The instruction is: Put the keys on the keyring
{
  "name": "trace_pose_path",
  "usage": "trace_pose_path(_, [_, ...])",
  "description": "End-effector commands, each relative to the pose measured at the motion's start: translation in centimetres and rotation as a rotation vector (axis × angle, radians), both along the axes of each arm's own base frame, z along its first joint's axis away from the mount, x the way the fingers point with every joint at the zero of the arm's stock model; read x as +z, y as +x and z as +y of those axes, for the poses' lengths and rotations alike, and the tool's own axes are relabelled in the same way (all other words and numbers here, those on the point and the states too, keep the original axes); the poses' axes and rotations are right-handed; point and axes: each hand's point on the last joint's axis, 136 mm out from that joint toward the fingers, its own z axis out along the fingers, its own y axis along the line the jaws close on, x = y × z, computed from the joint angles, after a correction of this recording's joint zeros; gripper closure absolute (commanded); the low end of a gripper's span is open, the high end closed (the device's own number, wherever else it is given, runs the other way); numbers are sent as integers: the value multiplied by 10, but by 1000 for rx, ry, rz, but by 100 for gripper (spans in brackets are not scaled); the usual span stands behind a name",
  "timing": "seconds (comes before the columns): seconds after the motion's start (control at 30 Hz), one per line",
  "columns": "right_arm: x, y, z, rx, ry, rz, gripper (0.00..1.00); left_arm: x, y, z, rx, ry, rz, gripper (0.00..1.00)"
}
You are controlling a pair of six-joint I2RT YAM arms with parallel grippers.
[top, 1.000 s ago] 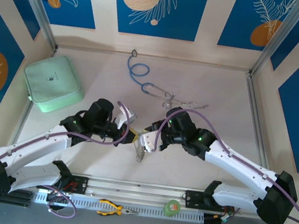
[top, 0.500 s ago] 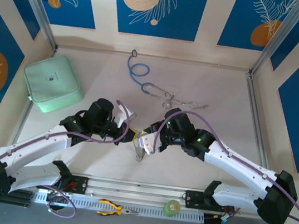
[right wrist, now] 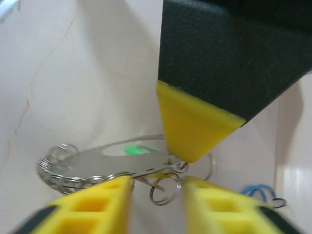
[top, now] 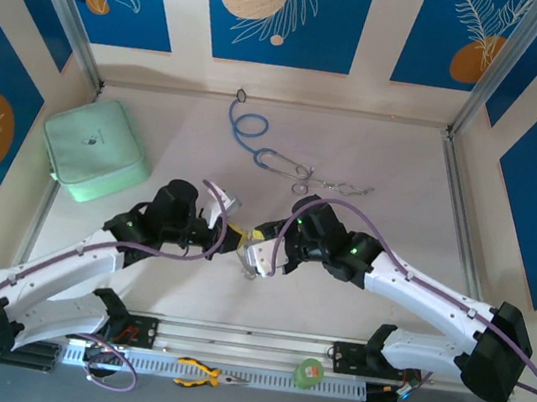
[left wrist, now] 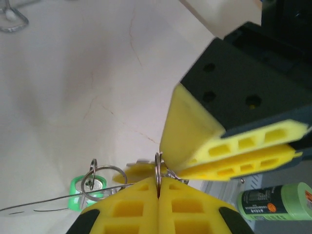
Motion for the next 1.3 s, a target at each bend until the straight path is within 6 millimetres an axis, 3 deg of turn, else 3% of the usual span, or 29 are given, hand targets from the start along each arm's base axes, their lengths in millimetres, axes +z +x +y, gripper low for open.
trace_pose_path(0.0, [14, -7, -9, -52, 86, 143, 53, 36, 15, 4, 51, -121, -242, 100])
trace_pose_path(0.1, [31, -4, -18, -111, 183, 264, 53, 42, 18, 11, 73, -157, -402, 100])
trace_pose_path(0.2, [50, -2, -26, -150, 280, 411, 58, 47, 8, 8, 6, -204, -566, 100])
trace_pose_path(0.3, [62, -7, -24, -130, 338, 524, 66, 55, -6, 4, -83, -267, -732, 100])
trace_pose_path(0.43, [71, -17, -15, -66, 381, 603, 70, 54, -13, -3, -161, -273, -800, 100])
trace_pose_path(0.7, [49, -17, -3, -73, 333, 622, 63, 55, -23, -8, -226, -314, -837, 100])
trace_pose_path(0.9, [49, -15, 1, -82, 345, 609, 63, 55, -24, -9, -237, -314, -836, 100])
trace_pose_path(1.27, [49, -18, 3, -64, 344, 625, 77, 57, -22, -9, -225, -314, -847, 100])
